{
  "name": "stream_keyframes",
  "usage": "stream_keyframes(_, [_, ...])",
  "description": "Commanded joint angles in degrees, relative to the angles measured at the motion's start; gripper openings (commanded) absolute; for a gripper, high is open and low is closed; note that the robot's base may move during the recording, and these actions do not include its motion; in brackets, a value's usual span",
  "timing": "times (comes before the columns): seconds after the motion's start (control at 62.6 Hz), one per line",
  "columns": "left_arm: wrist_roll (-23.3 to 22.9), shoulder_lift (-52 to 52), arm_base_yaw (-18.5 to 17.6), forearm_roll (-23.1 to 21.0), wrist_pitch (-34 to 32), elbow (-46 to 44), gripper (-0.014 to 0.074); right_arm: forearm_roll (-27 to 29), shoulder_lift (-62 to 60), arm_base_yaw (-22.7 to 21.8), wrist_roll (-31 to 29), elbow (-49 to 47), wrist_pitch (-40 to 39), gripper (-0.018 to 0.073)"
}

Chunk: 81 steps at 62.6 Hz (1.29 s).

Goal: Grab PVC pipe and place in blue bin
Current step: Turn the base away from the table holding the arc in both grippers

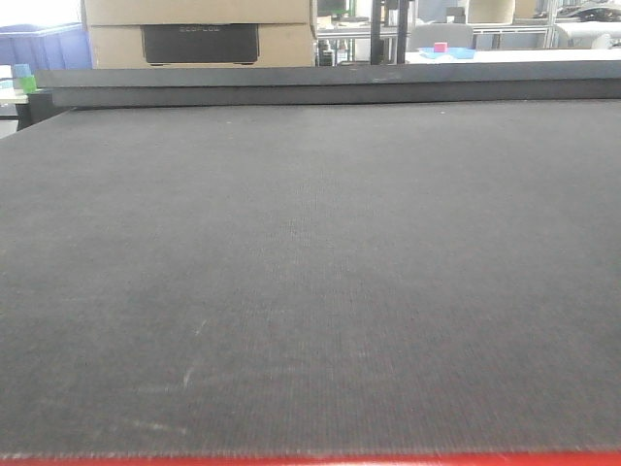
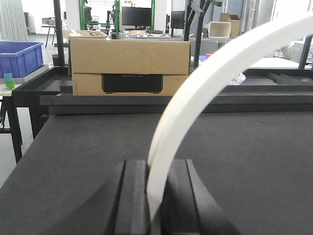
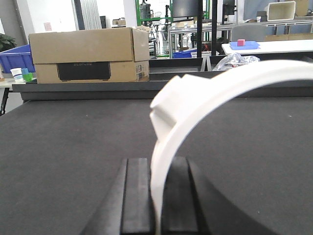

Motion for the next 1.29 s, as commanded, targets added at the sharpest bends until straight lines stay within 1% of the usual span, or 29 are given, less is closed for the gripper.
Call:
stream_keyframes(0.0, [-0.04,-0.46,-0.25,0.11,-1.17,-0.12,-0.0111,-0.65,-0.18,0.06,-0.15,-0.08,-1.35,-0.0160])
stream_keyframes(1.277, [-0.04,-0.46,-0.25,0.11,-1.17,-0.12,-0.0111,-0.65,-0.18,0.06,-0.15,-0.08,-1.35,-0.0160])
